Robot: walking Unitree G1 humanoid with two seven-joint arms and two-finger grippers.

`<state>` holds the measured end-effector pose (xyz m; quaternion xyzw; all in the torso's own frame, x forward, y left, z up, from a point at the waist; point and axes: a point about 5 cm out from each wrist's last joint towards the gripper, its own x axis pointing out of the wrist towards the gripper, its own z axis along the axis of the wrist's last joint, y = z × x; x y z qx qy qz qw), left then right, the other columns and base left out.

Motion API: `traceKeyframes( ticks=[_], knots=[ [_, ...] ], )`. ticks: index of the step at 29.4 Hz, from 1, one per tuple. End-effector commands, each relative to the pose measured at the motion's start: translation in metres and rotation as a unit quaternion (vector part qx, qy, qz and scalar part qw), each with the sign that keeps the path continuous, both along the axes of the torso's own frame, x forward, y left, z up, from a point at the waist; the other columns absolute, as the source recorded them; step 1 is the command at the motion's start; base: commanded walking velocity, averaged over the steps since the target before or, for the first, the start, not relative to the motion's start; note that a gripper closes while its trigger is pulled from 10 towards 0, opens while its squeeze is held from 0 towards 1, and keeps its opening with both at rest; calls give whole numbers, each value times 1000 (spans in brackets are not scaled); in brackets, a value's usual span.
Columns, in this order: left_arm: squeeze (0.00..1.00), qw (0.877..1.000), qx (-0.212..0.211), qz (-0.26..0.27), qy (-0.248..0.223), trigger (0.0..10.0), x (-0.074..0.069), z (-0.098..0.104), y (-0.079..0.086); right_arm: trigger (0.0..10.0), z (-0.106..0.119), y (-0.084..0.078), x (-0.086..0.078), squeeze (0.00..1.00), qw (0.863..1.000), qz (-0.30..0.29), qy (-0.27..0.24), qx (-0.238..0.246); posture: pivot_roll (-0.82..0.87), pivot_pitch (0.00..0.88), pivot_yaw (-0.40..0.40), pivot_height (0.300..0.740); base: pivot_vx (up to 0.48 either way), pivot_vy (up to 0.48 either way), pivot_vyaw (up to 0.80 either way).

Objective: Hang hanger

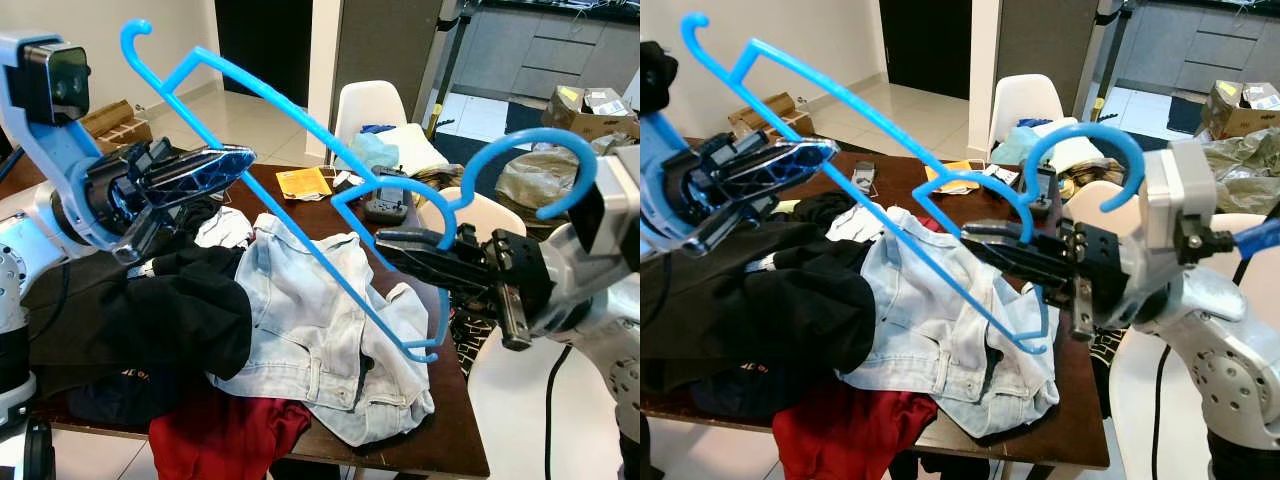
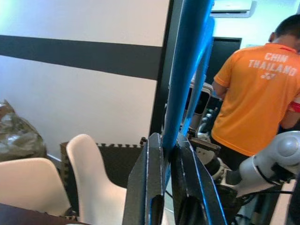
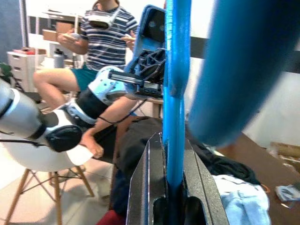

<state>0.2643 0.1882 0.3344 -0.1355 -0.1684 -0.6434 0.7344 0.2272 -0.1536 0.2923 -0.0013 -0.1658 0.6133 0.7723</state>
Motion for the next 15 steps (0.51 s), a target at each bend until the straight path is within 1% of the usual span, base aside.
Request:
traceKeyframes(
  ticks=[1,2,4,5,6,8,9,12,13,15],
  knots=[
    [1000,1000,4,3,-10,10000,-1,1,0,0,-5,3,3,0,1000,-4,12,-7,107,0,-4,740,0,0,0],
    [1000,1000,4,3,-10,10000,-1,1,0,0,-5,3,3,0,1000,-4,12,-7,107,0,-4,740,0,0,0],
    [1000,1000,31,-5,-3,10000,-7,-10,7,0,-5,-1,9,0,1000,-28,14,4,107,0,-4,740,0,0,0],
    [1000,1000,31,-5,-3,10000,-7,-10,7,0,-5,-1,9,0,1000,-28,14,4,107,0,-4,740,0,0,0],
    [1000,999,48,-6,3,10000,-12,-15,15,0,-4,-3,12,0,999,-42,15,13,112,0,-6,740,0,0,0],
    [1000,999,48,-6,3,10000,-12,-15,15,0,-4,-3,12,0,999,-42,15,13,112,0,-6,740,0,0,0],
    [1000,998,69,-3,9,10000,-16,-21,22,0,-2,-6,16,0,998,-56,16,25,115,0,-6,740,0,0,0],
    [1000,998,69,-3,9,10000,-16,-21,22,0,-2,-6,16,0,998,-56,16,25,115,0,-6,740,0,0,0],
    [1000,996,88,7,24,10000,-21,-28,33,0,-1,-8,23,0,995,-82,21,45,127,0,-5,740,0,0,0],
    [1000,996,88,7,24,10000,-21,-28,33,0,-1,-8,23,0,995,-82,21,45,127,0,-5,740,0,0,0]
  ],
)
